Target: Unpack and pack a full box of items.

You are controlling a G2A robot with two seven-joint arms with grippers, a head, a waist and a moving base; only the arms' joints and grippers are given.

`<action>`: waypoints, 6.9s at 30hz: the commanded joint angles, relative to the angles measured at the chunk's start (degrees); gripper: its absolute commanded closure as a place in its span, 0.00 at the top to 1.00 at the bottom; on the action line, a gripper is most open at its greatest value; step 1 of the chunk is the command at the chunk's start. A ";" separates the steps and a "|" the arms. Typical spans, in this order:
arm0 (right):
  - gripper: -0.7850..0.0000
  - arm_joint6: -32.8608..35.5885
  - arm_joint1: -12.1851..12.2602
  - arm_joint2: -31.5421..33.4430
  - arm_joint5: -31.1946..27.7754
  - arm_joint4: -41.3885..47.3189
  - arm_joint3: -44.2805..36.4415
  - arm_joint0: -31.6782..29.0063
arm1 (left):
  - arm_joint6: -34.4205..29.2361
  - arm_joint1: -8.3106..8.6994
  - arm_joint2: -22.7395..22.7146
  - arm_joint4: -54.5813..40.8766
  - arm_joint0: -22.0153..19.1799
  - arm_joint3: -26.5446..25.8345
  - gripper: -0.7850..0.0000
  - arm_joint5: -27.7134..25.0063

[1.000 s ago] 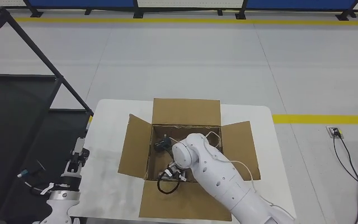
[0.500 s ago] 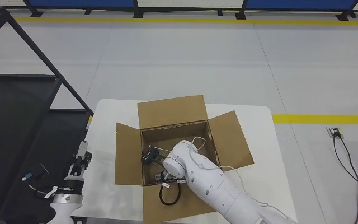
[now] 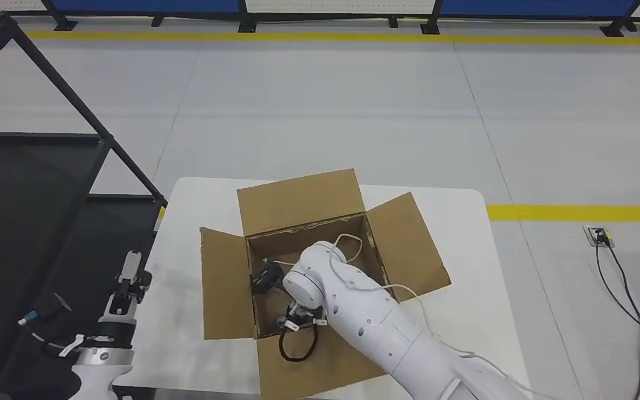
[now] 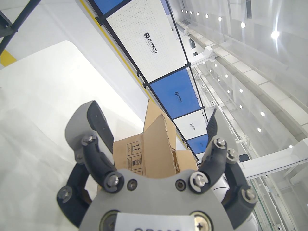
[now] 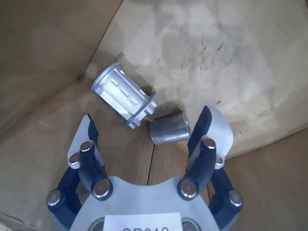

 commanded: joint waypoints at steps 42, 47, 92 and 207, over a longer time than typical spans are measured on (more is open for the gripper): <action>0.42 -11.97 -8.05 -3.17 -8.54 3.70 21.35 5.93 | 2.15 -0.24 1.70 1.24 -0.09 0.58 1.00 -0.12; 0.44 -12.40 -8.14 -3.10 -9.60 3.32 21.10 5.84 | 1.94 -0.23 1.56 1.33 -0.01 0.40 1.00 0.04; 0.69 1.40 -8.28 1.87 -0.34 8.99 23.97 6.68 | 2.81 -0.38 1.63 1.58 0.40 0.20 1.00 -0.14; 0.00 -46.94 19.98 78.81 -12.76 -3.10 -41.58 -42.43 | 6.75 -1.41 14.21 18.43 0.87 -10.98 1.00 6.60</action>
